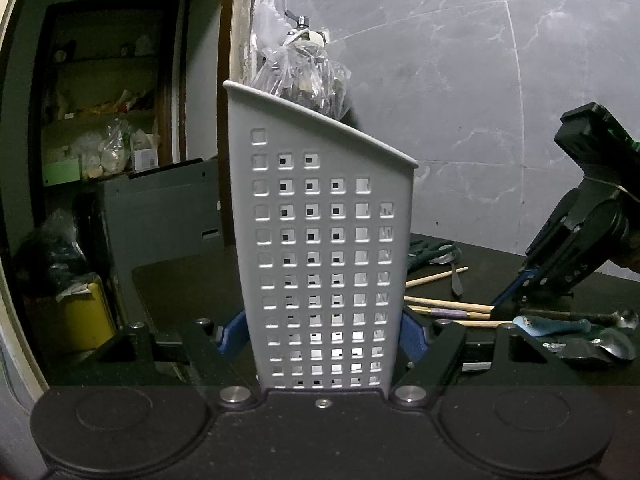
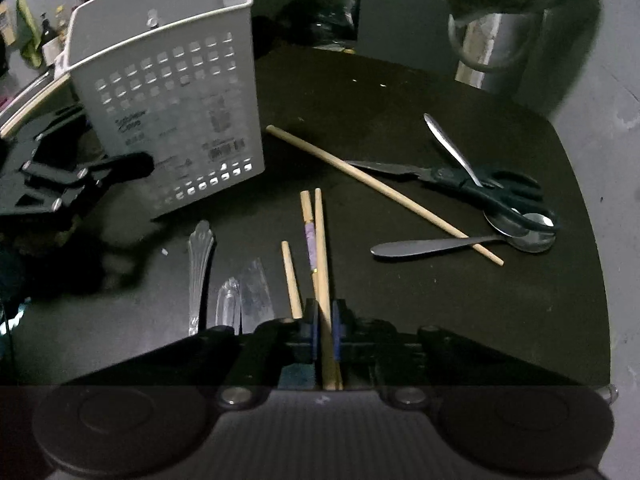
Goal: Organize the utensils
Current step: 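Lift the chopstick and drop it into the basket held by the left tool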
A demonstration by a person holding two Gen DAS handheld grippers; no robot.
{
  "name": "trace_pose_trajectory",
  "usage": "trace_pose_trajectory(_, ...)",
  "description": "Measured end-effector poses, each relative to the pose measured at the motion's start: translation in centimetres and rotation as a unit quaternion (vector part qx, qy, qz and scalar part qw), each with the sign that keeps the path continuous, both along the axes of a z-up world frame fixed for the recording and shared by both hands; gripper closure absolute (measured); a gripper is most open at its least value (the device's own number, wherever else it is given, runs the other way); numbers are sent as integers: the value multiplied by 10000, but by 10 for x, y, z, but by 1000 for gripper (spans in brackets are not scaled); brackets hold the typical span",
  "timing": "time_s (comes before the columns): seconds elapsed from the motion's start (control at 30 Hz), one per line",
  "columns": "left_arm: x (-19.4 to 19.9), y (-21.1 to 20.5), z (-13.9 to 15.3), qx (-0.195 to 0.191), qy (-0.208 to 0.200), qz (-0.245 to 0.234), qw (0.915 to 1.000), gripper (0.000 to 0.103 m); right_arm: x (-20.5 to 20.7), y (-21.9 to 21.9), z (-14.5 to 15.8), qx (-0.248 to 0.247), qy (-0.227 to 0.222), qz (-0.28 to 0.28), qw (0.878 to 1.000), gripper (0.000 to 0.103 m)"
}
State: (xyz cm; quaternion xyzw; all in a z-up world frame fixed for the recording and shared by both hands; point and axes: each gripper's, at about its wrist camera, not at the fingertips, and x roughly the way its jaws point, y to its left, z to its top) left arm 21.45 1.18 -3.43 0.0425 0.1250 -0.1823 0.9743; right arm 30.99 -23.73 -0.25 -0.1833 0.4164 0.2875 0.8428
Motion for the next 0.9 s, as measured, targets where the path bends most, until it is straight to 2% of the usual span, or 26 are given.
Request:
trace_pose_trajectory(0.13,1,0,0,-29,24,17,10000,27,3,2,0,-91,-104,-152,9998,97)
trace_pose_trajectory(0.47,0,0,0,-32,25,21,10000,27,0,-6,10,113,-388,-360,9985,97)
trace_pose_trajectory(0.9,1,0,0,-35,16,25,10000,27,-21,-18,51,1119,-1329,-482,9836,97)
